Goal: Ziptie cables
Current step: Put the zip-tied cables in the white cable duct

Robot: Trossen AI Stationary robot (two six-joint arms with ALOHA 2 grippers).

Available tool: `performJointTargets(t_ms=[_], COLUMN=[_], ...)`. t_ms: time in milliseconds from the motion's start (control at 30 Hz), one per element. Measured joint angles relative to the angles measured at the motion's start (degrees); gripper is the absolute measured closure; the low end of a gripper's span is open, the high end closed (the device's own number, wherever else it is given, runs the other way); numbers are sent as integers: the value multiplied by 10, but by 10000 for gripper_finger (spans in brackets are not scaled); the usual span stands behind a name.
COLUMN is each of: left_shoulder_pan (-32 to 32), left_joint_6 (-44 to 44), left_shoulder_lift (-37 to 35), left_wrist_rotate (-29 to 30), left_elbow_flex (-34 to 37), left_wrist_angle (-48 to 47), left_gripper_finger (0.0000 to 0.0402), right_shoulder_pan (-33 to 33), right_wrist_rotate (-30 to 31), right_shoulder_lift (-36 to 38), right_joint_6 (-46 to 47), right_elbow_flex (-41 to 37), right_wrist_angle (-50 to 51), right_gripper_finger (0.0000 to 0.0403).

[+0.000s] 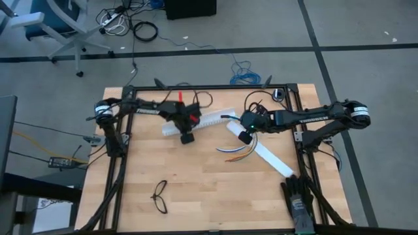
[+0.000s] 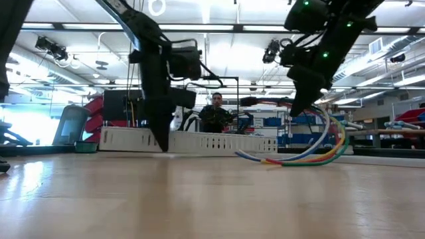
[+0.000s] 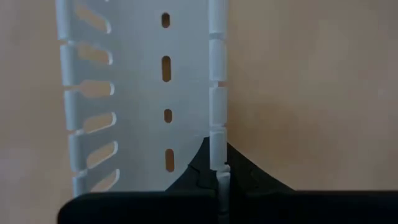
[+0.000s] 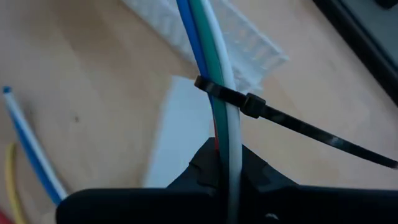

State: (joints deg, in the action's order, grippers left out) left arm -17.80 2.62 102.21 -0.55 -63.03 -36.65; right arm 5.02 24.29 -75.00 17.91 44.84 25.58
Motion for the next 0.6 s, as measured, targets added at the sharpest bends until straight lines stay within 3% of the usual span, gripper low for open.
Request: performJointTargets(t_ms=[167,433,600], left_shoulder_pan=[47,58,58], left_joint_6=[-43,-60,-30], left_shoulder_lift=[-25,-48,-53], left_wrist_rotate=[2,68,50], left_elbow_flex=[53,87,88], left_wrist_angle=[14,24,46], left_gripper_finger=[394,371,335], right_shoulder_pan=[-12,-35,-38], right_wrist_rotate=[-16,-20,-28], right_shoulder_lift=[33,33,33], right_joint_6=[10,15,17], right_elbow_flex=[-22,-23,-23], right_wrist_angle=[-2,-28,-30], right_gripper_finger=[395,394,394])
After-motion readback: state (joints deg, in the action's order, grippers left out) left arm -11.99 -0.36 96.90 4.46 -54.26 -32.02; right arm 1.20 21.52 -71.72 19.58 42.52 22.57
